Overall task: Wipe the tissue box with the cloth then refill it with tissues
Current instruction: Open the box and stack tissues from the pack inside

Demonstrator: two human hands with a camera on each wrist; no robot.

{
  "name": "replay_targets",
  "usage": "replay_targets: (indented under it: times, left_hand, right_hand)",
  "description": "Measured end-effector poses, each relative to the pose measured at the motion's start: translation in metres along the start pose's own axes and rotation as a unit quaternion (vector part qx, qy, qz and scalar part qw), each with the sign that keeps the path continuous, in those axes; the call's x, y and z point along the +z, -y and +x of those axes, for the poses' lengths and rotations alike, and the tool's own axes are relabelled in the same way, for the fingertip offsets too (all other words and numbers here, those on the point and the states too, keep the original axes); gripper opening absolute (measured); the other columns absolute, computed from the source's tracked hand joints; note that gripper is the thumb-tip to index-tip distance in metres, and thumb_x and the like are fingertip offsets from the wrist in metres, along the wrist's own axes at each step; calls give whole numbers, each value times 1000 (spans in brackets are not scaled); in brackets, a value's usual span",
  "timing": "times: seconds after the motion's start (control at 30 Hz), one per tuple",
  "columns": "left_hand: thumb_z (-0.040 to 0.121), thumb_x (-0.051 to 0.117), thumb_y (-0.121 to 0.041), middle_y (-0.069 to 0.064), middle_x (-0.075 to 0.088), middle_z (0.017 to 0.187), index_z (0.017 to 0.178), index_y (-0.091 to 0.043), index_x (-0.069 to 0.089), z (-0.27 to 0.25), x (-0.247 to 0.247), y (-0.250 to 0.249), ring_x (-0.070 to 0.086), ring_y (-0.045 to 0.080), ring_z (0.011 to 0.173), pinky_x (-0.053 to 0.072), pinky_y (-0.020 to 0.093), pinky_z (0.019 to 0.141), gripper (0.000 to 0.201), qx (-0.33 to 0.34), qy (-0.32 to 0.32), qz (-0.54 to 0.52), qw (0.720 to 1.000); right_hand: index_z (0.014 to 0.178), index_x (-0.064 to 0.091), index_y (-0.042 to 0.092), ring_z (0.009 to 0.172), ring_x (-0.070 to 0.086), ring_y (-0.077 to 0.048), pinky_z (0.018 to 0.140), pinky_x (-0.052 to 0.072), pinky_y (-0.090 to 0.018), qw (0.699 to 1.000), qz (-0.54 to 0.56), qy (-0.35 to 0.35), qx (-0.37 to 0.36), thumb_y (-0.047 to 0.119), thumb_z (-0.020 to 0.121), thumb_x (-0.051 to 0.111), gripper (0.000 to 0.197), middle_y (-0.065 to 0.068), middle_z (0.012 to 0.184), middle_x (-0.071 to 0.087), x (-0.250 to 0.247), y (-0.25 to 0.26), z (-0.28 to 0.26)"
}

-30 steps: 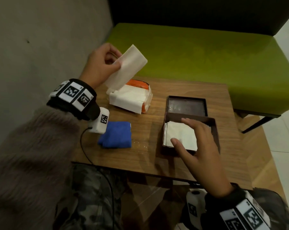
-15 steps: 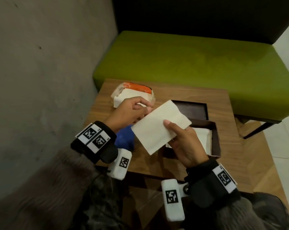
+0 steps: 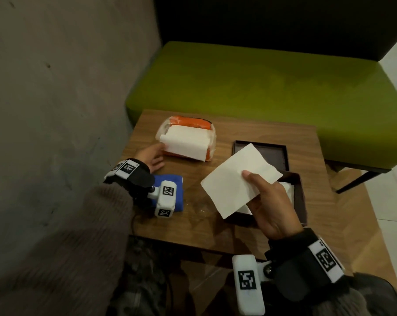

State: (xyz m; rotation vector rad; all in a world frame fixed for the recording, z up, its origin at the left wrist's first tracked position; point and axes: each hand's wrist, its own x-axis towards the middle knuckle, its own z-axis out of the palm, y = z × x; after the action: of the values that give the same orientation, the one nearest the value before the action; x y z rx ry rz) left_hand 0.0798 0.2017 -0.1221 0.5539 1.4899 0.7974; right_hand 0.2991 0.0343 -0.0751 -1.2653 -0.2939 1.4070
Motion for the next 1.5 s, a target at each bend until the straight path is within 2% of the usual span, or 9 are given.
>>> replay_targets:
  times: [0.13,0.27,0.43,0.57,0.7,0.83,1.03,1.13,1.5]
  left_hand:
    - [87,57,1,9,52,134,137,-10,36,5,-5,-6,58,20,101,46,34,89,54,25,34,-48,998]
    - [87,53,6,12,60,115,110,-9,45,3,5,-16,61,19,89,49,37,90,29,59,42,-58,996]
    - [93,48,-2,18,62,101,100,-1,51,0,18,-36,70,24,83,58,27,65,7,96,75,-171,978]
    - [92,48,0,13,65,93,86,-16,47,0,37,-41,68,22,82,56,30,69,17,254,53,54,964]
    - [82,62,2,2,61,86,78,-23,56,17,40,-33,60,19,86,52,39,82,25,408,89,425,803]
    - [77,74,-16,6,64,109,109,-14,62,30,46,-33,58,22,103,44,33,91,34,375,93,665,639]
    - [80,70,-24,10,52,127,127,-11,47,35,60,-29,53,27,113,43,34,90,53,357,99,776,510]
    - [84,65,-21,12,53,125,124,-9,45,34,63,-22,55,30,109,44,38,89,47,363,87,783,497]
    - [84,65,-22,5,56,83,80,-18,50,36,56,-39,54,25,85,36,30,72,16,352,93,736,571]
  right_hand:
    - [130,50,13,110,62,-22,74,55,-29,1000,16,2,-4,13,91,61,41,-8,121,63,0,0,3]
    - [130,50,13,110,61,-23,74,55,-30,1000,22,-4,-1,13,91,60,40,-9,121,63,0,0,4]
    - [125,55,12,106,64,-22,71,56,-29,999,31,-23,-2,13,91,60,35,-8,119,66,-7,0,6]
    - [107,60,18,101,66,-20,83,56,-36,998,29,-44,-25,10,91,59,18,-5,110,70,-17,3,3]
    - [103,61,25,88,70,-8,68,58,-25,990,32,-102,-94,12,92,59,17,5,101,72,-35,10,-1]
    - [98,60,27,88,69,-6,70,59,-21,984,47,-121,-120,11,93,57,17,10,98,72,-46,19,-4]
    - [94,58,30,91,68,-8,77,58,-25,986,40,-114,-115,12,93,57,18,14,91,73,-46,18,-6]
    - [93,58,29,79,69,-1,68,57,-19,986,45,-112,-114,11,94,56,18,19,78,73,-45,16,-5]
    - [97,59,27,80,70,-4,69,58,-24,990,29,-96,-101,12,93,57,16,16,81,74,-43,12,-6]
